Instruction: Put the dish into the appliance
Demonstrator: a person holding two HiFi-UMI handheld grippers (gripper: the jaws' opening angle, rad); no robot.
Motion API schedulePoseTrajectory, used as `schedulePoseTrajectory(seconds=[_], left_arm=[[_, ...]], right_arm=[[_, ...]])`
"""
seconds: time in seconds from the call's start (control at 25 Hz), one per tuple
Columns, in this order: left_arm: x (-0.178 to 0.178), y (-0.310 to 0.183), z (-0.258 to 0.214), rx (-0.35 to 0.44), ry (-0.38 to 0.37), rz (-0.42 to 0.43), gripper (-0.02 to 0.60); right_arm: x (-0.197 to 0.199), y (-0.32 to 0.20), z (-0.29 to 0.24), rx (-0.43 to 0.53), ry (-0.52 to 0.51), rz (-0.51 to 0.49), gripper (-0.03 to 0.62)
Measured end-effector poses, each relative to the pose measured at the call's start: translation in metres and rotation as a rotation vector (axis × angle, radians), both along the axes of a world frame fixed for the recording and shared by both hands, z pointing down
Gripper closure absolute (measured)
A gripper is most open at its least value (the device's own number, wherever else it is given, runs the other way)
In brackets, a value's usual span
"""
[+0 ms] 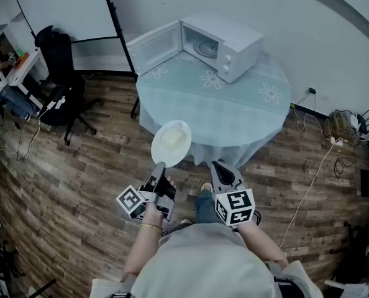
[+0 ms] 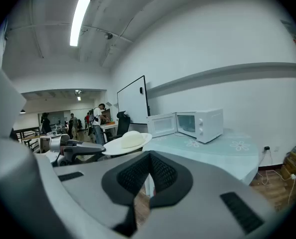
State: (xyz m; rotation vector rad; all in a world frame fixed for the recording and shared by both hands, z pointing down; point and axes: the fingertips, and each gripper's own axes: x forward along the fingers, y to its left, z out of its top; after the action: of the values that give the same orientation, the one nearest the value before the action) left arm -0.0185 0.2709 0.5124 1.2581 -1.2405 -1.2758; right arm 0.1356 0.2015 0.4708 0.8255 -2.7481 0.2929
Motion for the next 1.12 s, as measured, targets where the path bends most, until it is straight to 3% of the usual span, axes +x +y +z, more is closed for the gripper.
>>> schedulePoseTrajectory(seconds=[0.72,1.12], left_arm=[[-0.006,0.011,0.001,-0.008,0.002,0.017,0.557],[-0.042,-0.040,0.013,-0.021,0.008,0.030,0.557]], right_arm=[[-0.011,0.027,0.002,-0.013,-0.030,-0.019,0.589],[-0.051,-0.032,0.007,-0.015,-0.019,-0.024,0.589]])
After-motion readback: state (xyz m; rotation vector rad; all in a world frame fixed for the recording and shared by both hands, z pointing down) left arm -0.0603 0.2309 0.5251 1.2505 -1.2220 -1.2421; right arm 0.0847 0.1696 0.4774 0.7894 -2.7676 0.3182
